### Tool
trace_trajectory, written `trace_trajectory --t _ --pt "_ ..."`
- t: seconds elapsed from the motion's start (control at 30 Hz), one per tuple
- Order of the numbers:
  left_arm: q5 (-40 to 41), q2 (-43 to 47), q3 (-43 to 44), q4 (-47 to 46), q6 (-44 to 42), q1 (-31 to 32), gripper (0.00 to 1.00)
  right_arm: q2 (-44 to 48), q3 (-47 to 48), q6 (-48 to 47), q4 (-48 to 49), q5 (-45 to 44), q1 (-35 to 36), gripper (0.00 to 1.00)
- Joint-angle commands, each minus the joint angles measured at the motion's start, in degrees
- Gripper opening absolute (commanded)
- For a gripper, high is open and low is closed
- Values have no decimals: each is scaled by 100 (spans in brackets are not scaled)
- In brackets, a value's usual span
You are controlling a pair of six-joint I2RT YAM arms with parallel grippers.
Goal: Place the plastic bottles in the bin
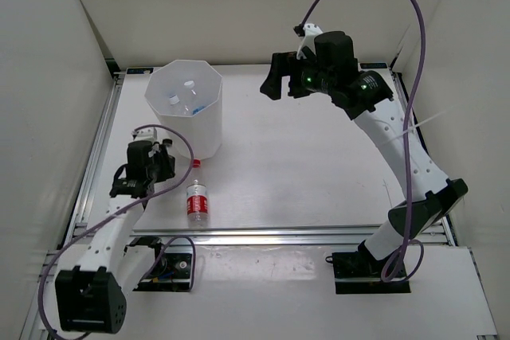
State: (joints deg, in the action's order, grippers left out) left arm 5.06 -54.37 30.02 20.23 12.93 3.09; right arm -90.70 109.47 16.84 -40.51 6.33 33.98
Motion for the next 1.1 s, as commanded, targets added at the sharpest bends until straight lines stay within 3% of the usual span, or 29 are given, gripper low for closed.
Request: trace_trajectory --t 0.0,0.1,0.23,0.4,0.5,0.63,0.77,0.8,0.87,1.07 --pt "294 760 688 524 69 -37 37 140 -92 231 210 289 -14 100" --pt "522 1384 1452 1184 270 -37 37 87 -224 372 333 352 -14 100" --pt "364 1728 2585 1282 385 -37 37 87 -277 496 386 404 -14 100" --pt "-66 151 4753 1282 386 -37 37 -27 -225 557 386 519 -14 100" --pt "-461 -825 5608 1282 387 -37 38 -132 -102 610 386 519 -14 100" --pt "-462 -1567 5840 1177 386 86 38 -238 109 663 386 519 -14 100" --pt "-419 -1876 5778 1045 316 217 59 -177 -30 663 386 387 -14 100" --pt "-314 -1928 5709 1045 316 305 81 -116 -109 663 386 387 -14 100" --pt "-313 -1928 5769 1045 316 306 100 -27 -302 663 386 308 -14 100" --pt "-410 -1130 6156 1045 255 306 100 429 -1585 996 911 465 -14 100"
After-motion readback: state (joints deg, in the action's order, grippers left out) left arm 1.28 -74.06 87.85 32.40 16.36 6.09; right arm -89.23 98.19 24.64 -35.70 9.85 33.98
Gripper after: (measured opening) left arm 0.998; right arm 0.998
